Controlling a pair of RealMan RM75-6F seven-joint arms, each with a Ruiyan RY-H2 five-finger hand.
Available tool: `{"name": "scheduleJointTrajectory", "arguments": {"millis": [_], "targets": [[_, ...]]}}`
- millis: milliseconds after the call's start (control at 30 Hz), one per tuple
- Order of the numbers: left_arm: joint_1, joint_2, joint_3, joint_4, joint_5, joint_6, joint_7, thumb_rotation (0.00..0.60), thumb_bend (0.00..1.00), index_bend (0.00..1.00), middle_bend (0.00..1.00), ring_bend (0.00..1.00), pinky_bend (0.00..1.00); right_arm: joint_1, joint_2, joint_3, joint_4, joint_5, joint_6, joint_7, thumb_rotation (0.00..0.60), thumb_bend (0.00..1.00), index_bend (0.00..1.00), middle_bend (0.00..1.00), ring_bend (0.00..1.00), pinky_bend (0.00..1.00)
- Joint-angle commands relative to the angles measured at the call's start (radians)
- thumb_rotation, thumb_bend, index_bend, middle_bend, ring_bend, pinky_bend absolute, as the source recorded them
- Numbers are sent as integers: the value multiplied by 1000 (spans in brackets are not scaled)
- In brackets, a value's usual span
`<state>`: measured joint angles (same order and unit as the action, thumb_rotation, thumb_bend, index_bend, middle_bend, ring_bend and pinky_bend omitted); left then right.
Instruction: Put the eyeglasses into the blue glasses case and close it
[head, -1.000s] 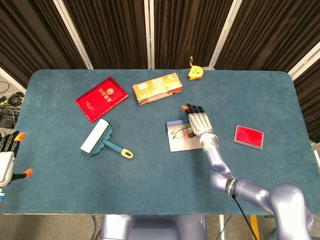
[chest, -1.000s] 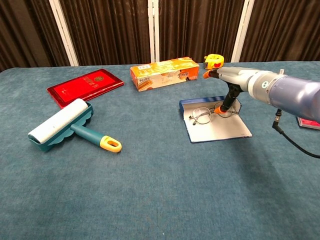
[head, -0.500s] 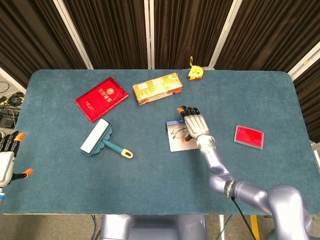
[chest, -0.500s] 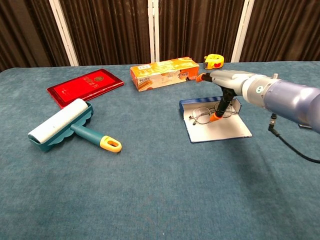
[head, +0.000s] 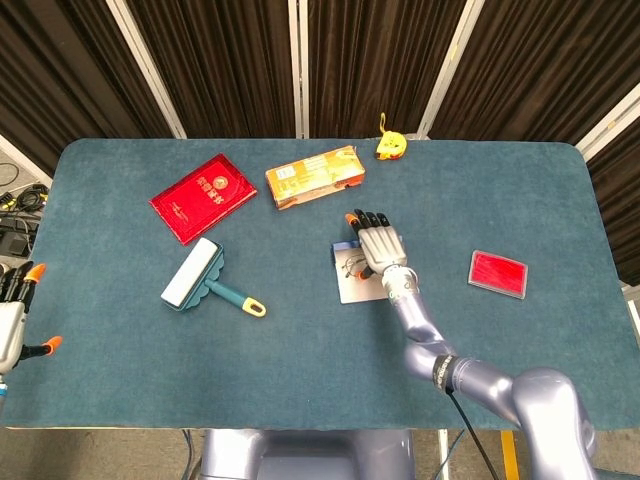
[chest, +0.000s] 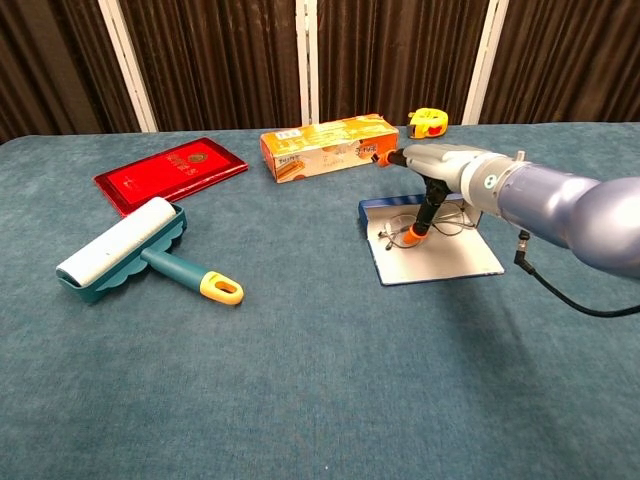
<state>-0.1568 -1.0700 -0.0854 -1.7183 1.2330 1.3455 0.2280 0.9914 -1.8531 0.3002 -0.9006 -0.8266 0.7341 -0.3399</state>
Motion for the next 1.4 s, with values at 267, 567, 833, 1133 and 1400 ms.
{"name": "scheduleJointTrajectory", "arguments": {"millis": [267, 567, 833, 1133, 1400], "targets": [[-4, -3, -6, 11, -22, -10, 0, 600, 0, 0, 0, 0, 0, 45, -64, 53, 140, 7, -16, 29, 600, 31, 0, 0, 0, 0], [-7, -5, -7, 21, -36, -18, -1, 600, 0, 0, 0, 0, 0, 53, -84, 59, 195, -18, -43, 49, 600, 33, 0, 0, 0, 0], [-6, -4, -5, 19, -31, -16, -4, 600, 0, 0, 0, 0, 0, 13, -32, 19, 82, -102, -7, 71, 600, 36, 0, 0, 0, 0], [-8, -8, -5, 22, -38, -20, 2, 600, 0, 0, 0, 0, 0, -22, -19, -3, 86, -100, -19, 62, 600, 41, 13, 0, 0, 0], [-13, -13, -7, 31, -51, -30, 6, 600, 0, 0, 0, 0, 0, -10, -47, 18, 193, -96, -46, 81, 600, 42, 24, 0, 0, 0]]}}
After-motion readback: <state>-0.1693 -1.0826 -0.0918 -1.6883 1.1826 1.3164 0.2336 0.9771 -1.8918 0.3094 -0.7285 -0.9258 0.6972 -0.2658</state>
